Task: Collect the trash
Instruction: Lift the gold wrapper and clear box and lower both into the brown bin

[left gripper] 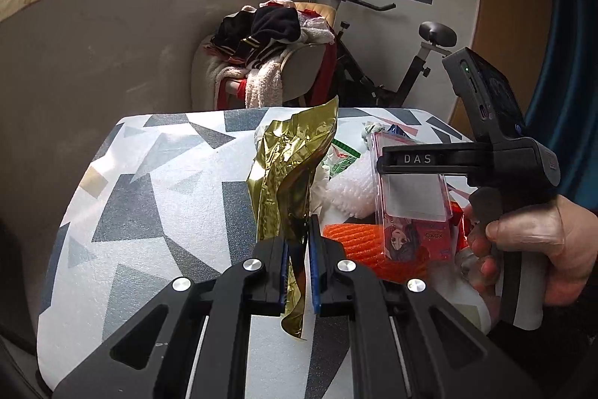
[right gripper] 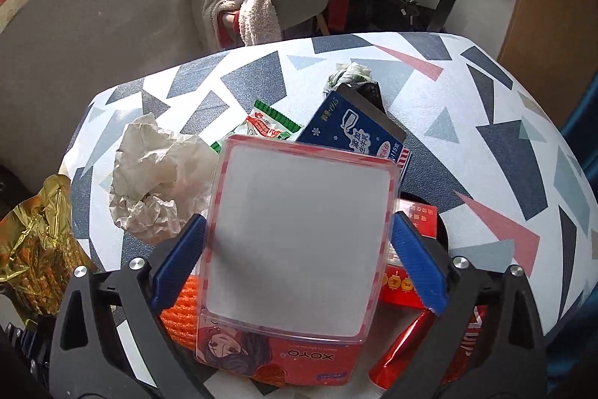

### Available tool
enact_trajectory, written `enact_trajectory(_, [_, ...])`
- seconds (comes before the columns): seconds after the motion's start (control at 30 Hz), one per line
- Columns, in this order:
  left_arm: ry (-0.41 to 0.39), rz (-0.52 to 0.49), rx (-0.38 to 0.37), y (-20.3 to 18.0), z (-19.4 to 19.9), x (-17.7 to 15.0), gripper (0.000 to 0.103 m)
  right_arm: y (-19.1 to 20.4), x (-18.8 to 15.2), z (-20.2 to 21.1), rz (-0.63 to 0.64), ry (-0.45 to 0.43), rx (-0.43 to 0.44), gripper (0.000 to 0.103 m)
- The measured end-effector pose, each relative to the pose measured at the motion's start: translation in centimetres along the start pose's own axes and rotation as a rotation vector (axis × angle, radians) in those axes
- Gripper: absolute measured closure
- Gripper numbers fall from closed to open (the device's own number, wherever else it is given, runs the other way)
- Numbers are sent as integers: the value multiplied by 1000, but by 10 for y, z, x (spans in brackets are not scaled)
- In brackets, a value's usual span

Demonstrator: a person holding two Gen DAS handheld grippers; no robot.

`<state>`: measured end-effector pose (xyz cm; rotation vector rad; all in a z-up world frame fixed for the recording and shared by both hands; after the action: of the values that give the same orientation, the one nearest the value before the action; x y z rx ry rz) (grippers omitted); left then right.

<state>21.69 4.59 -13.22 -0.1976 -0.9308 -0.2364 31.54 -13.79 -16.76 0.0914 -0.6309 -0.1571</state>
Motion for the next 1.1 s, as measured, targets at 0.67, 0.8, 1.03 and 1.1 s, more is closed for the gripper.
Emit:
enact_trajectory(0.67, [13,-4,-76,-47,55,-12,94,-37,-32,109,52,-224,245,8])
enact_trajectory(0.8, [26,-9,-85,-64,68,-26,94,-38,-51,129,115,-247,253,8])
enact_trajectory(1.03, [55,-12,-94,-88,83,-54,94,-47,-86,162,170,-287,278,8])
enact_trajectory(1.1, [59,-16,-98,-94,87,-63,94,-50,-95,169,177,-296,285,8])
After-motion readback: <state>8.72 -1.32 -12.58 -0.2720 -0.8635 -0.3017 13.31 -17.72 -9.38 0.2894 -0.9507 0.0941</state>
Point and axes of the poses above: each gripper's, at about its wrist camera, not at the fingertips, and z roughly against the way its jaws point, y to its left, x to its top, the point moved 7 cm from there along -z, roughly the way its jaws point, and after that the axes turned 1 degree about -z, right-handed, at the moved point
